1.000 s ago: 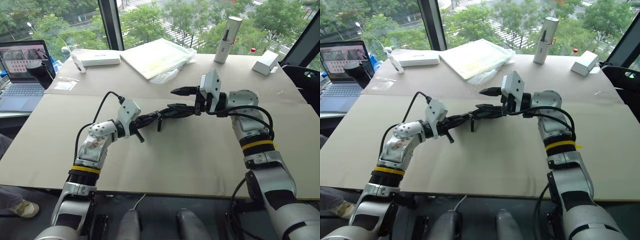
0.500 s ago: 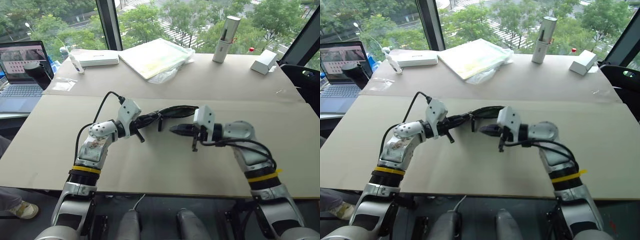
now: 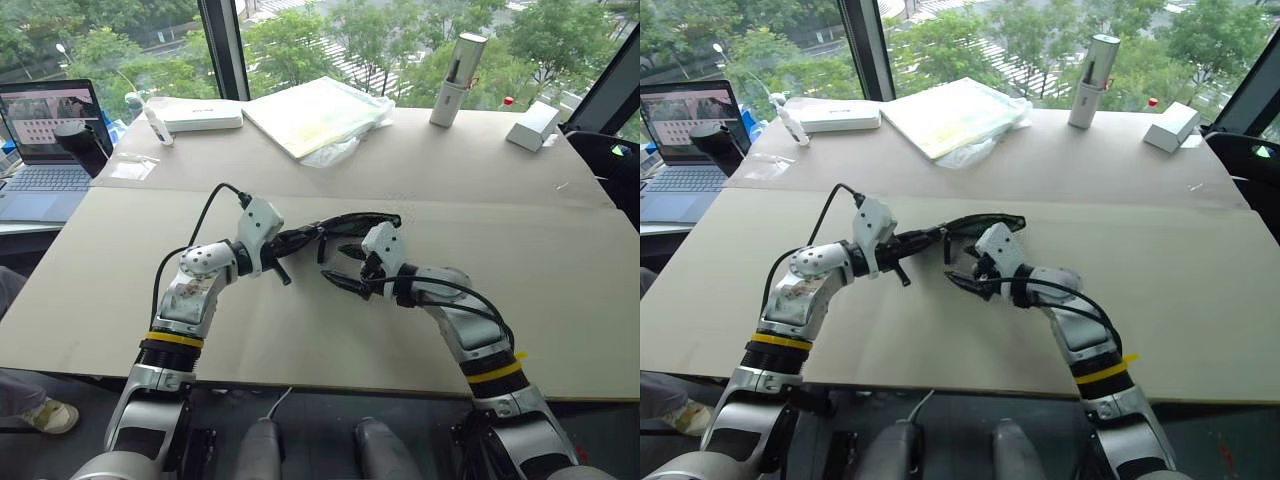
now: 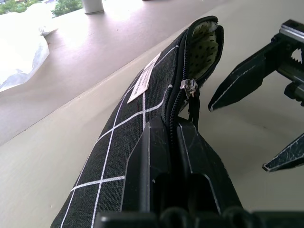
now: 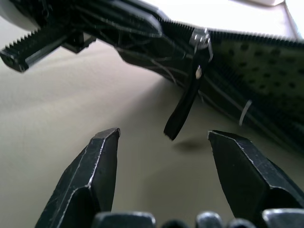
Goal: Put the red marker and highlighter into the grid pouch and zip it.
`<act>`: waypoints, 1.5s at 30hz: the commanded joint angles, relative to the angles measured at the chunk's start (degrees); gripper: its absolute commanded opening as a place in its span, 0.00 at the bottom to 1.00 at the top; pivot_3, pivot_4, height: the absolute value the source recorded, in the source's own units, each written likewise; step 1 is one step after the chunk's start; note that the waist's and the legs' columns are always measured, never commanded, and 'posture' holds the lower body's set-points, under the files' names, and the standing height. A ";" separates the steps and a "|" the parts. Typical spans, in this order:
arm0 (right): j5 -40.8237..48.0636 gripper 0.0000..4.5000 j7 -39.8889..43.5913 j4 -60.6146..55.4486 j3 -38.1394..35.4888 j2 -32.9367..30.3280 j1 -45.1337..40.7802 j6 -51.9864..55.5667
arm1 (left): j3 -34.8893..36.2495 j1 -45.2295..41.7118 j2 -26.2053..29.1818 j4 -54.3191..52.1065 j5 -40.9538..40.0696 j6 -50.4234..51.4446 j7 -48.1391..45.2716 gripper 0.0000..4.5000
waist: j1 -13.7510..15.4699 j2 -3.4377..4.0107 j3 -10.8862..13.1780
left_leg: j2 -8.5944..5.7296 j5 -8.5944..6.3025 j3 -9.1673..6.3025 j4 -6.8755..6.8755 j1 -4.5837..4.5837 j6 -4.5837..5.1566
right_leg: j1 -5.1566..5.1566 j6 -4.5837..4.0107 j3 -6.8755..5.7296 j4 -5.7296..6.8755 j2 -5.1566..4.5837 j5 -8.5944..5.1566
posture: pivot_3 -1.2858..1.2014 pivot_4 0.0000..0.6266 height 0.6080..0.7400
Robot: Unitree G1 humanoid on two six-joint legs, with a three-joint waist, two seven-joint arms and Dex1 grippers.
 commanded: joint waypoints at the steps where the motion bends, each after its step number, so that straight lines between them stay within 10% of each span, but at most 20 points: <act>1: -1.02 0.70 -2.61 2.25 0.78 3.24 -3.06 -0.82 | 0.31 -1.35 0.01 -0.80 -0.96 -0.77 -0.08 0.00 | -0.14 0.00 0.00 | 0.00 0.00 -0.01 0.00 0.00 0.00 | 0.00 0.00 0.00 0.01 0.00 0.00 | 0.52 0.24 0.97; 9: -2.93 0.70 -5.39 10.63 0.29 7.74 -9.22 -3.89 | 0.33 -1.41 -0.09 -0.77 -0.88 -0.93 0.05 0.00 | -0.08 0.00 0.00 | 0.01 0.00 -0.01 -0.02 -0.01 0.00 | -0.03 0.00 0.00 0.01 0.01 0.00 | 0.52 0.24 0.97; 20: -1.43 0.01 0.42 7.99 0.45 5.93 -7.63 -3.73 | 0.44 -0.91 -0.07 -1.40 -0.96 -0.72 0.40 0.00 | -0.16 0.00 0.00 | 0.01 0.00 -0.01 -0.02 -0.01 0.00 | -0.03 0.00 0.00 0.02 0.02 0.00 | 0.52 0.24 0.97; 41: -6.33 0.01 -7.84 20.95 -12.30 -15.97 -9.04 -11.17 | 0.24 -0.71 0.30 -1.40 -1.36 -0.97 0.59 0.00 | -0.30 -0.05 0.03 | -0.01 0.00 -0.01 -0.08 -0.03 0.00 | -0.01 0.00 0.02 -0.13 0.00 0.00 | 0.52 0.24 0.97; 45: -5.06 0.25 -7.01 21.17 -12.56 -15.18 -8.05 -11.81 | -0.01 -1.23 0.27 -0.63 -1.45 -1.41 0.48 0.00 | -0.66 -0.05 0.03 | -0.01 0.00 -0.01 -0.10 -0.03 0.00 | 0.00 -0.01 0.04 -0.17 0.00 0.00 | 0.52 0.24 0.97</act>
